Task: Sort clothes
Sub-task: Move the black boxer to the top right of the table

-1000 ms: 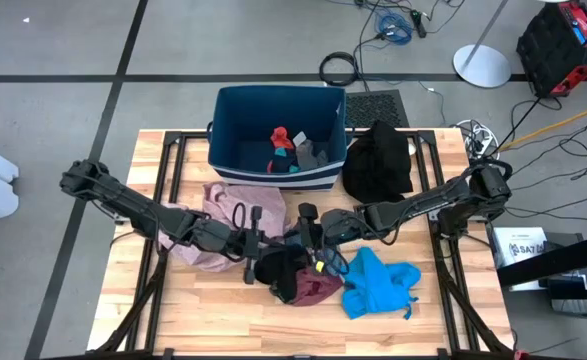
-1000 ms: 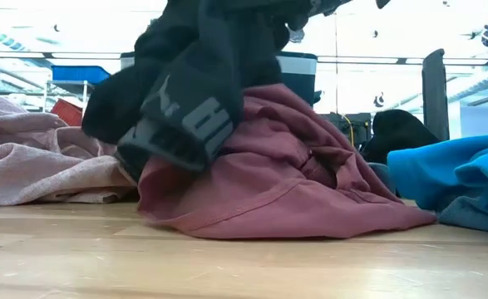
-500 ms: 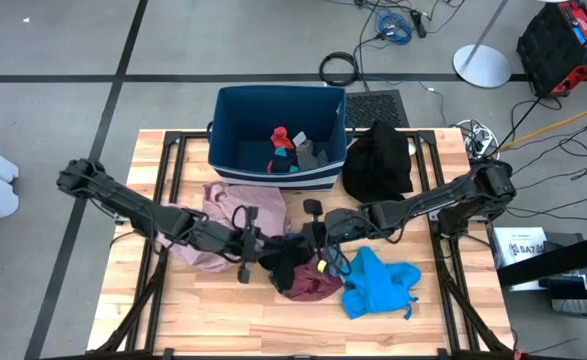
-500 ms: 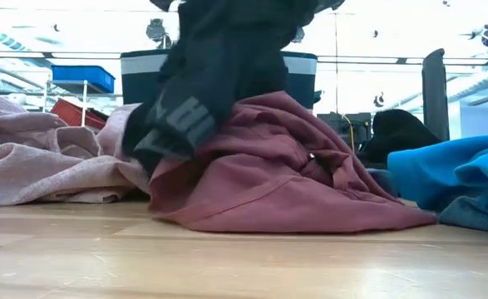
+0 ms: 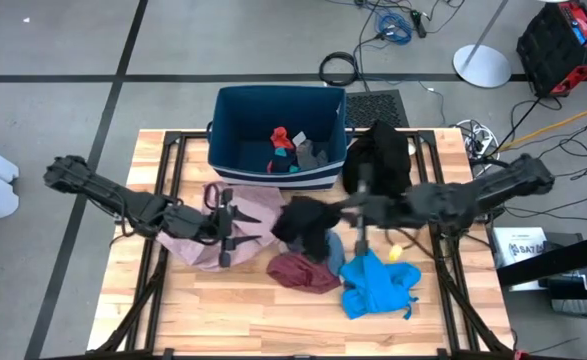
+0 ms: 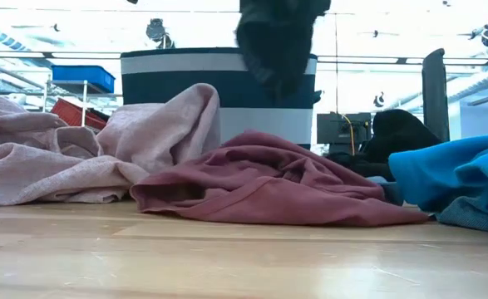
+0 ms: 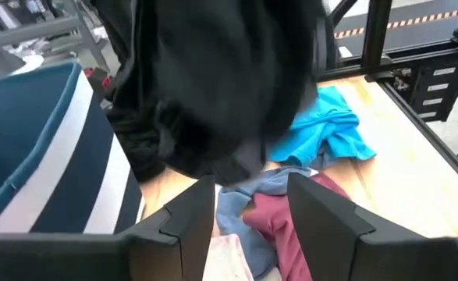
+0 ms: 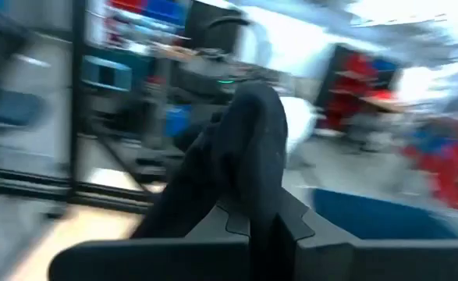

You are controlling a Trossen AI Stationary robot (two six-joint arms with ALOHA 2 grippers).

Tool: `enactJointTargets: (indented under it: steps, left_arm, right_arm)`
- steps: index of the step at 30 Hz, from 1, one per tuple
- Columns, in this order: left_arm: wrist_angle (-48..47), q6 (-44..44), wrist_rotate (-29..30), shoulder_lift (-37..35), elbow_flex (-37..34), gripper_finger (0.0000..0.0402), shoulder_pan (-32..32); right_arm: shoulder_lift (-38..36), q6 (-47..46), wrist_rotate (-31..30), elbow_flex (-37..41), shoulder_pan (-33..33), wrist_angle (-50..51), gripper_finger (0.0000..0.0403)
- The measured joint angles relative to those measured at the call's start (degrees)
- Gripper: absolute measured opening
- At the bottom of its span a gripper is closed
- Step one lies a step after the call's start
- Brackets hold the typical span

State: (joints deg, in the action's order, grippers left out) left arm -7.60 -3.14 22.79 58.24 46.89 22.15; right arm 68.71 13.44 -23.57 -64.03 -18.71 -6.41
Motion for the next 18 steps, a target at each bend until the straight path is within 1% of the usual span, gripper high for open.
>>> enactJointTargets:
  steps: [3,5,6,9,11,12,16,18]
  left_arm:
    - [0.0,-0.4,0.0,-0.2,0.0,0.0172,0.0]
    - [-0.1,-0.4,0.0,-0.1,0.0,0.0172,0.0]
    - [-0.3,-0.4,0.0,0.0,0.0,0.0173,0.0]
    - [-0.6,-0.5,0.0,0.1,0.0,0.0173,0.0]
    - [-0.6,-0.6,0.0,0.1,-0.1,0.0173,0.0]
    - [-0.6,-0.6,0.0,0.1,-0.1,0.0173,0.0]
    - [-0.6,-0.7,0.0,0.1,-0.1,0.0173,0.0]
    - [-0.5,-0.7,0.0,0.1,-0.1,0.0173,-0.1]
  right_arm:
    - [-5.0,4.8,-19.0,0.0,-2.2,5.7,0.0001]
    - [-7.9,5.2,-29.2,0.0,-1.8,9.6,0.0001]
    - [-9.2,4.5,-32.4,0.0,-1.3,11.6,0.0001]
    - [-12.2,-0.8,-39.6,0.0,1.4,19.6,0.0001]
    - [-14.0,-7.6,-43.3,0.0,4.2,26.9,0.0]
    - [-14.7,-12.0,-44.0,0.0,6.1,30.6,0.0]
    - [-15.6,-28.4,-43.6,0.0,14.4,44.5,0.0]
    - [-14.9,-33.4,-41.0,0.0,18.6,49.0,0.0]
